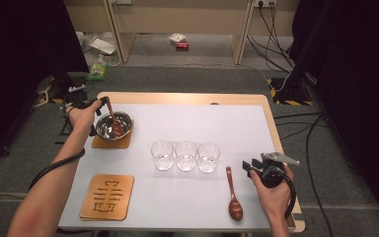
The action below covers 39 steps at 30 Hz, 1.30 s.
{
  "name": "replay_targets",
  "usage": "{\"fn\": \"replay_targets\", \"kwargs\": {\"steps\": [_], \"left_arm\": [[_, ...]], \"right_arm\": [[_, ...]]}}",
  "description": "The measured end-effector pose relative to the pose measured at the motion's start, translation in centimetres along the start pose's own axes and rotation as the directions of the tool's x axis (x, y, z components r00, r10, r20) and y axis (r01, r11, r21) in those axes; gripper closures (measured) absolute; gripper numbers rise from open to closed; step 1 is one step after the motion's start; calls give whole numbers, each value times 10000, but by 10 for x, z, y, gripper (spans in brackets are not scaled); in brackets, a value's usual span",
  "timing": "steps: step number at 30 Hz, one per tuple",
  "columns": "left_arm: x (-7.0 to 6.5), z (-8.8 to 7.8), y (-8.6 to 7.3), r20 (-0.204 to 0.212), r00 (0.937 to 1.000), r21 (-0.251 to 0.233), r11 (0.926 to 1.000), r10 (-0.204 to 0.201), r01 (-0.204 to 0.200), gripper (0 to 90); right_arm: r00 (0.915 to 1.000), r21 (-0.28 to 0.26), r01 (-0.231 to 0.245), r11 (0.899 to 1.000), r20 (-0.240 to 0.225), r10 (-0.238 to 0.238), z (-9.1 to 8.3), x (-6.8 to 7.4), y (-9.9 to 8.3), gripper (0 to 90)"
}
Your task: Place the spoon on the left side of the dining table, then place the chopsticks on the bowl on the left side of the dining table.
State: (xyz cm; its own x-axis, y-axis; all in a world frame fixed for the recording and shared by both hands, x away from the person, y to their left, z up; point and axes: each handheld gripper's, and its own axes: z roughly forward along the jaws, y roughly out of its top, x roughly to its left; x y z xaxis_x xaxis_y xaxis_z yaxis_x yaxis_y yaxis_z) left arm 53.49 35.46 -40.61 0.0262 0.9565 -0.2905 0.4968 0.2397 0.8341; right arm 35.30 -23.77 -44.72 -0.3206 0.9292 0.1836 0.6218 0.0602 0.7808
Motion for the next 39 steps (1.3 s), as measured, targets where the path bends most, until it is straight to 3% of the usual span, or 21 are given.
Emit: {"fn": "replay_targets", "kwargs": {"steps": [10, 22, 28, 34, 39], "left_arm": [[-1, -23, -5, 262, 9996, 54, 10000, 68, -69, 463], [9, -36, -19, 531, 9985, 389, 9992, -127, 106, 452], [6, -45, -26, 644, 9978, 362, 9993, -122, 99, 436], [0, -63, -35, 1094, 9940, 222, 9997, 86, -111, 435], [-2, -74, -56, 1615, 9867, 259, 9994, 182, -227, 435]], "right_arm": [[9999, 352, -142, 9993, -52, 144, 1, -4, 2, 557], [9999, 596, -145, 9981, 16, 144, 3, -6, 9, 555], [9995, 904, -272, 9955, 172, 258, 2, -9, 13, 557], [9986, 1556, -438, 9868, 364, 386, 3, -15, 20, 565], [9973, 2247, -537, 9729, 613, 409, 5, -24, 25, 579]]}}
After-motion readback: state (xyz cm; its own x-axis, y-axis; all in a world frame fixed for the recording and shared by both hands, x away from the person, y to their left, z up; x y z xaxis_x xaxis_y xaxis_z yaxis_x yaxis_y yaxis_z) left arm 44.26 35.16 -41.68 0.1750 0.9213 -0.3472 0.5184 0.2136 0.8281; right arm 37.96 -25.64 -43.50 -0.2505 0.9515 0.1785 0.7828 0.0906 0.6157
